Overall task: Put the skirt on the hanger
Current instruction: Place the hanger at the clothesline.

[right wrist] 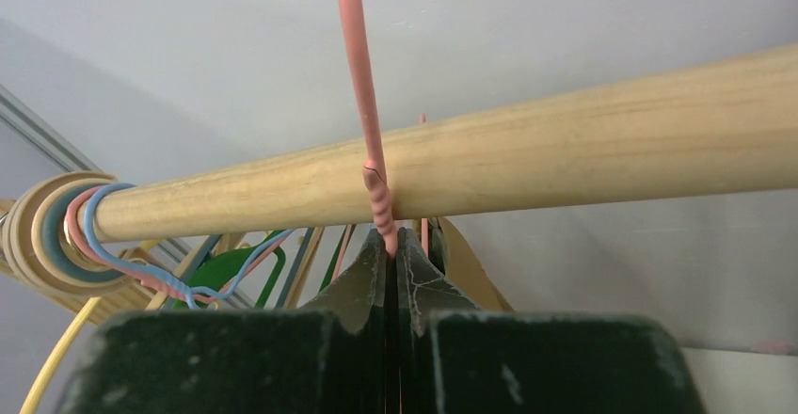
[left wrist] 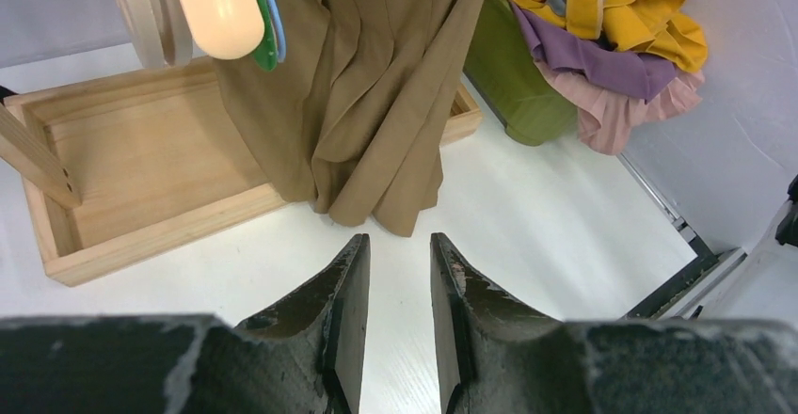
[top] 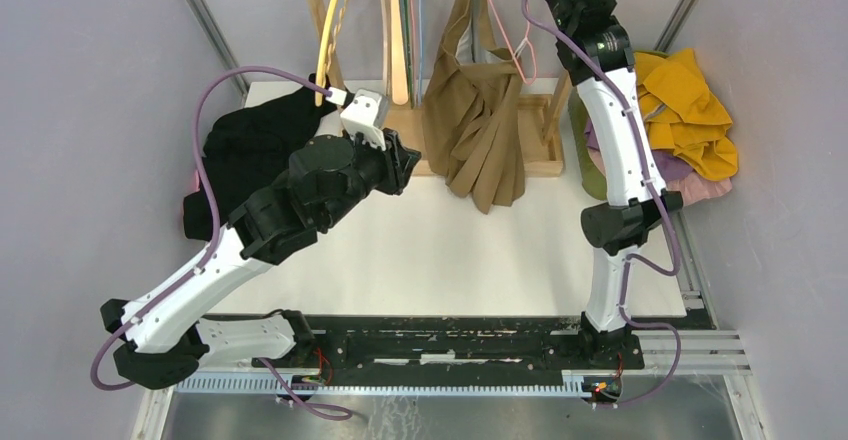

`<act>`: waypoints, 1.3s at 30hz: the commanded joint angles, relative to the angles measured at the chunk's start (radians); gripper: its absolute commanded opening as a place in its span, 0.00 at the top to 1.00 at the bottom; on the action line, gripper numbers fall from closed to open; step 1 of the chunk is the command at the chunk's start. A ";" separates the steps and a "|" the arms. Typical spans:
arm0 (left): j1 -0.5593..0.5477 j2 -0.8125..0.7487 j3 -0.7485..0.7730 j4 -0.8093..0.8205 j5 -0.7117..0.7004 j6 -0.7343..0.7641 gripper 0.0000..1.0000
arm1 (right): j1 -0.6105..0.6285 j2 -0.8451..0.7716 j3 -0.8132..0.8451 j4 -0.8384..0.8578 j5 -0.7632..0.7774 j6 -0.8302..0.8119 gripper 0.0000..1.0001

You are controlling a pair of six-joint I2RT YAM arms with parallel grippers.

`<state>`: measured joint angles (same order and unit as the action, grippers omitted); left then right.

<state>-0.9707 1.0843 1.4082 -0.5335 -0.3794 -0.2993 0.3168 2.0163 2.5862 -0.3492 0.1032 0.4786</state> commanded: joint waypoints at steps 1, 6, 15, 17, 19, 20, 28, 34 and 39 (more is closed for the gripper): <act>-0.001 -0.007 -0.012 0.081 0.018 0.023 0.64 | -0.027 0.002 0.028 0.228 -0.025 0.063 0.99; -0.002 0.006 -0.031 0.097 0.026 0.017 0.65 | -0.031 0.028 -0.034 0.219 -0.055 0.063 0.99; -0.001 0.021 -0.058 0.123 0.043 0.004 0.65 | -0.031 -0.037 -0.237 0.251 -0.076 0.057 0.99; -0.001 0.022 -0.065 0.126 0.043 0.000 0.65 | -0.030 -0.016 -0.201 0.212 -0.082 0.048 0.99; -0.001 0.019 -0.073 0.129 0.042 -0.003 0.65 | -0.030 0.006 -0.170 0.176 -0.088 0.038 0.99; -0.001 0.017 -0.078 0.131 0.039 -0.005 0.65 | -0.030 0.007 -0.169 0.167 -0.091 0.035 0.99; -0.001 -0.010 -0.099 0.120 0.033 -0.023 0.65 | -0.033 -0.080 -0.197 0.060 -0.119 -0.002 0.55; 0.000 -0.042 -0.128 0.108 0.025 -0.034 0.64 | -0.094 -0.228 -0.205 -0.188 -0.109 -0.034 0.42; -0.002 -0.047 -0.138 0.101 0.049 -0.051 0.63 | -0.274 -0.396 -0.398 -0.302 -0.124 0.022 0.42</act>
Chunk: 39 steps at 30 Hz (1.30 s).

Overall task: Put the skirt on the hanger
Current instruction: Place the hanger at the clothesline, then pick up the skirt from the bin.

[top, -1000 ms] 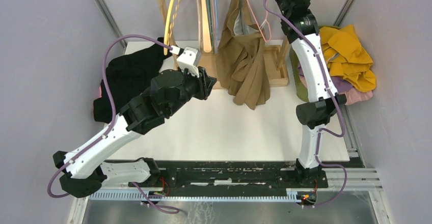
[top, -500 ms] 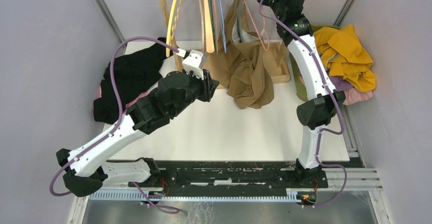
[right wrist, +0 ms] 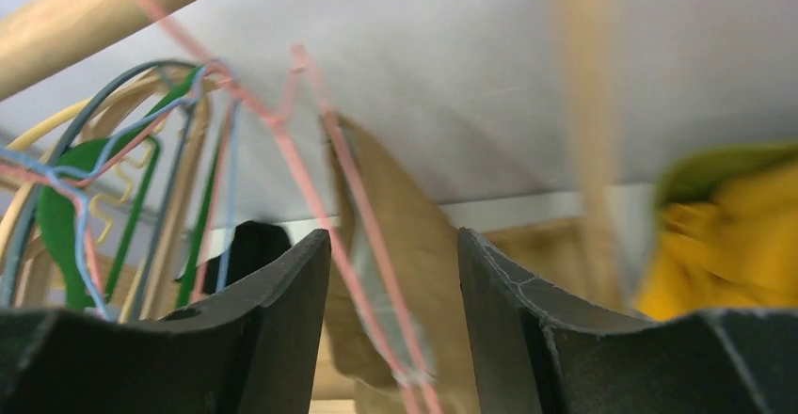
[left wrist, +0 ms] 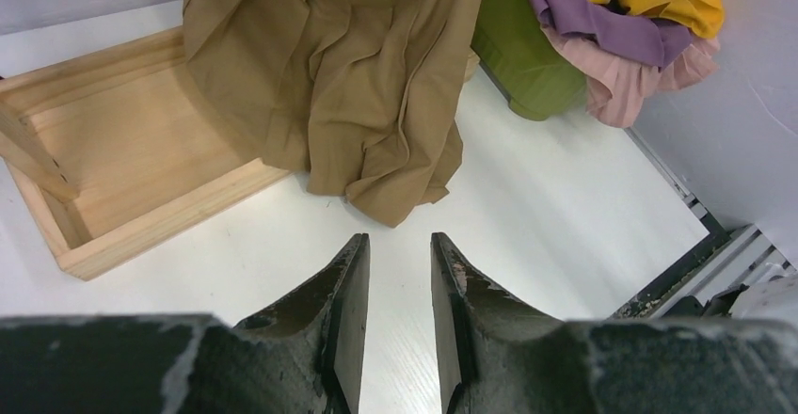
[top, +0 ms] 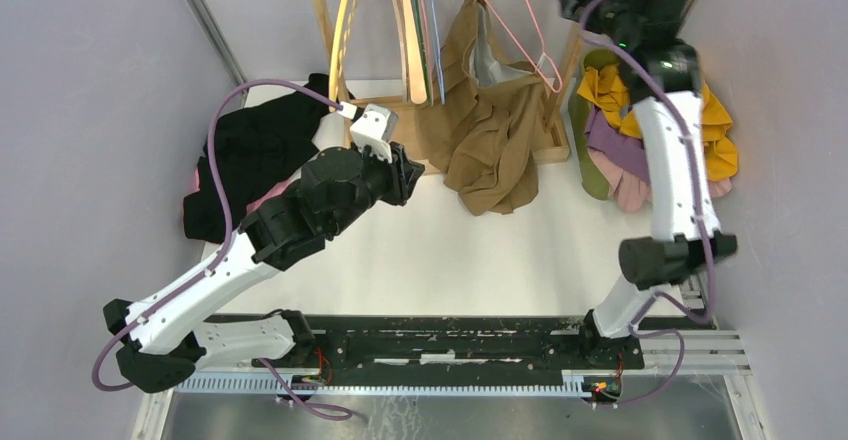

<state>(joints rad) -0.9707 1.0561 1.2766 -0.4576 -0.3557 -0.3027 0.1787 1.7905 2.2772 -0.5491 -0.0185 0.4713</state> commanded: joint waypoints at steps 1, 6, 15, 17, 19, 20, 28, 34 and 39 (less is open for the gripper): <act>0.000 -0.018 -0.009 0.025 0.028 -0.050 0.62 | -0.179 -0.192 -0.119 -0.132 -0.012 0.038 0.42; 0.000 -0.005 -0.026 0.025 0.031 -0.052 0.58 | -0.382 -0.249 -0.299 -0.147 -0.082 0.083 0.43; 0.000 0.089 -0.063 0.034 0.012 -0.022 0.00 | -0.528 -0.093 -0.348 -0.105 -0.046 0.105 0.32; 0.002 0.102 -0.076 0.043 0.008 -0.018 0.01 | -0.533 -0.030 -0.308 -0.110 -0.026 0.094 0.19; 0.006 0.108 -0.095 0.059 0.009 -0.012 0.01 | -0.533 0.033 -0.248 -0.129 0.002 0.077 0.18; 0.010 0.109 -0.105 0.068 0.014 -0.012 0.01 | -0.534 0.061 -0.223 -0.135 0.015 0.072 0.18; 0.071 0.140 -0.143 0.106 0.093 -0.015 0.01 | -0.533 0.269 -0.046 -0.167 0.017 0.060 0.24; 0.086 0.142 -0.161 0.122 0.118 -0.023 0.01 | -0.520 0.294 -0.064 -0.155 0.018 0.050 0.48; 0.091 0.136 -0.170 0.125 0.122 -0.026 0.00 | -0.508 0.324 -0.051 -0.168 0.013 0.041 0.46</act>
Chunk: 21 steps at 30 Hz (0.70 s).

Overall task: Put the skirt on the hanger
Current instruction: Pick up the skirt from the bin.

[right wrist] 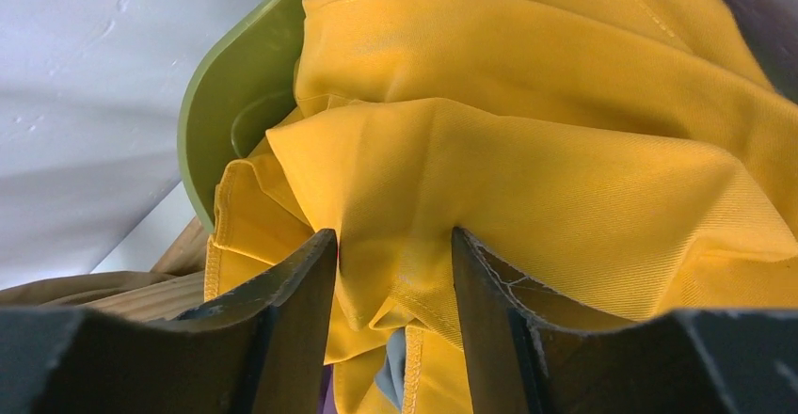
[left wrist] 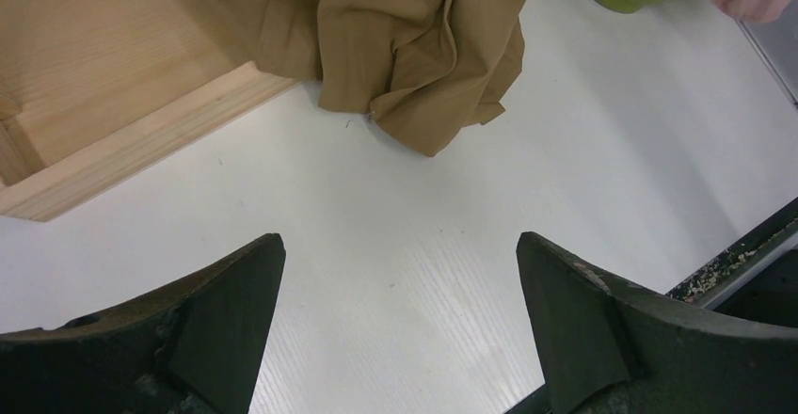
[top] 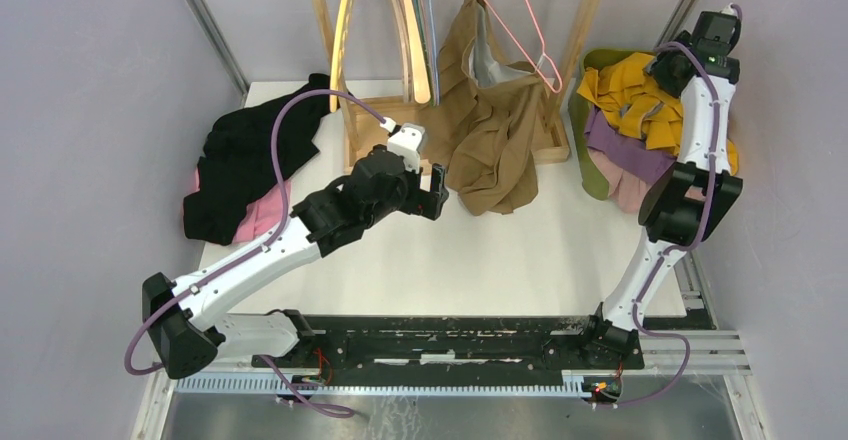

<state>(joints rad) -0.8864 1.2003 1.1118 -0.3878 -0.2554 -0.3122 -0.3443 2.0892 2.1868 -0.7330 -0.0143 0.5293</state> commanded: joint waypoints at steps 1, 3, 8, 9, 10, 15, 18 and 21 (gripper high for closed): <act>0.008 -0.010 -0.007 0.055 0.022 -0.016 0.00 | 0.016 0.030 0.042 0.016 0.005 -0.017 0.48; 0.010 -0.015 -0.014 0.056 0.022 -0.016 0.00 | 0.018 0.042 0.050 0.013 -0.002 -0.017 0.60; 0.016 -0.025 -0.024 0.058 0.024 -0.020 0.01 | 0.028 0.013 0.026 0.027 -0.017 -0.018 0.92; 0.016 -0.028 -0.026 0.059 0.026 -0.021 0.01 | 0.030 -0.004 0.011 0.033 -0.023 -0.019 0.96; 0.015 -0.030 -0.028 0.059 0.028 -0.021 0.01 | 0.032 -0.028 -0.004 0.034 -0.028 -0.021 0.98; 0.017 -0.045 -0.033 0.058 0.036 -0.028 0.02 | 0.037 -0.210 -0.078 0.077 -0.066 -0.025 0.99; 0.017 -0.063 -0.037 0.051 0.035 -0.034 0.02 | 0.036 -0.346 -0.082 0.083 -0.106 -0.026 0.99; 0.017 -0.090 -0.047 0.050 0.035 -0.045 0.02 | 0.036 -0.463 -0.066 0.070 -0.129 -0.035 0.99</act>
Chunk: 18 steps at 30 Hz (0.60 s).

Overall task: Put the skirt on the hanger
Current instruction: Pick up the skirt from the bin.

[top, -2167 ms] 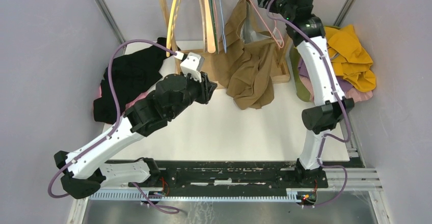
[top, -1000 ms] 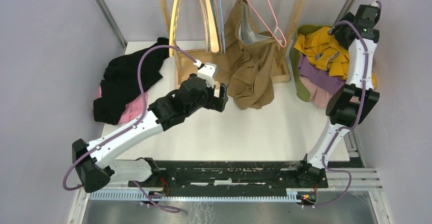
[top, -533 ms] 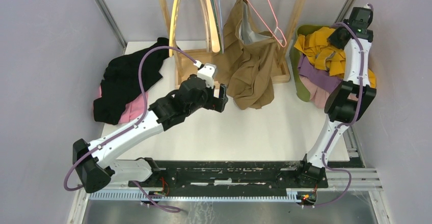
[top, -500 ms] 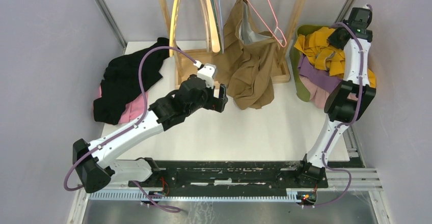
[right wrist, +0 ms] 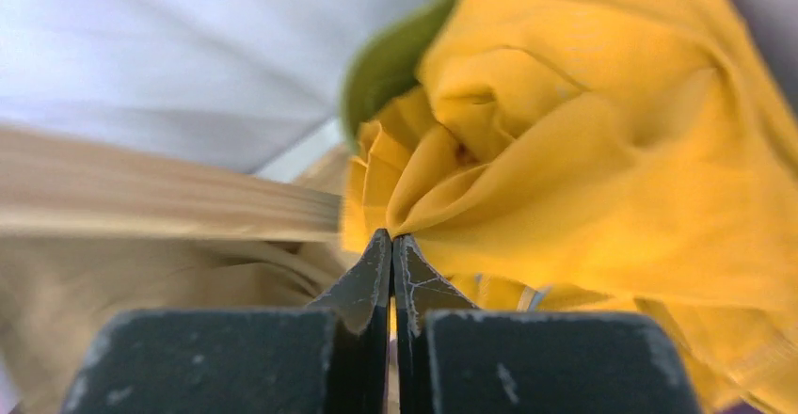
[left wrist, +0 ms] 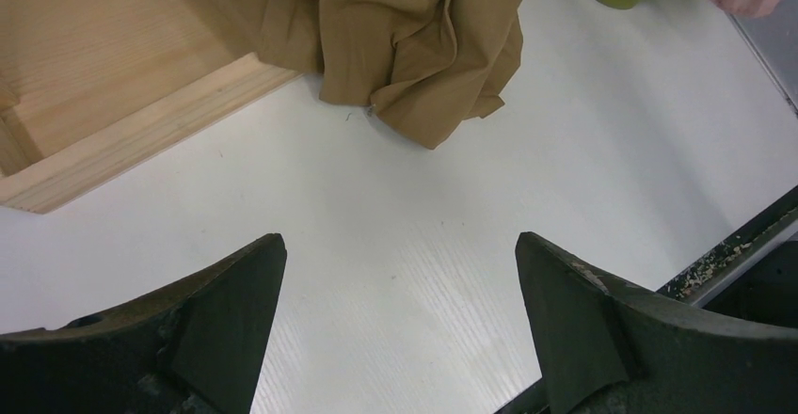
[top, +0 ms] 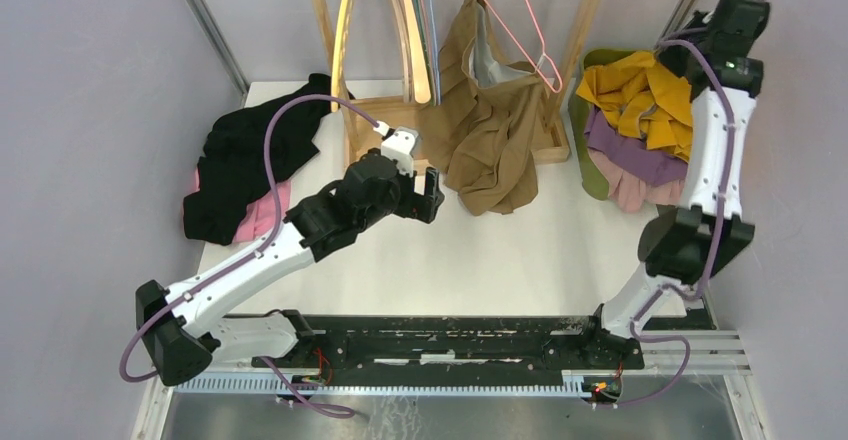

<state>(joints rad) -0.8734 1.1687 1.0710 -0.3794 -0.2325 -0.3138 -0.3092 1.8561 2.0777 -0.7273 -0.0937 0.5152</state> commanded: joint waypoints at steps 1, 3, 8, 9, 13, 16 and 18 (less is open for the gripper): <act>0.004 -0.067 -0.010 0.039 0.014 -0.047 0.02 | 0.002 -0.266 0.047 0.061 -0.054 -0.021 0.99; 0.003 -0.086 -0.019 0.037 0.017 -0.051 0.03 | 0.002 -0.338 0.055 0.048 -0.073 -0.026 0.99; 0.004 -0.136 -0.041 0.021 0.024 -0.062 0.04 | 0.002 -0.536 0.026 0.069 -0.167 -0.020 0.99; 0.004 -0.148 -0.046 0.019 0.029 -0.065 0.04 | 0.001 -0.573 0.027 0.068 -0.190 -0.018 0.99; 0.004 -0.193 -0.073 0.015 0.055 -0.083 0.04 | 0.002 -0.719 0.059 0.030 -0.246 -0.018 0.99; 0.004 -0.230 -0.096 0.015 0.096 -0.100 0.05 | 0.002 -0.803 0.077 0.004 -0.277 0.000 0.99; 0.002 -0.253 -0.113 0.020 0.126 -0.114 0.06 | 0.001 -0.847 0.080 0.012 -0.310 0.039 0.99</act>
<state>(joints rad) -0.8719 0.9684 0.9802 -0.3870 -0.1799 -0.3683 -0.3096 1.0912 2.1105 -0.7719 -0.3122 0.5041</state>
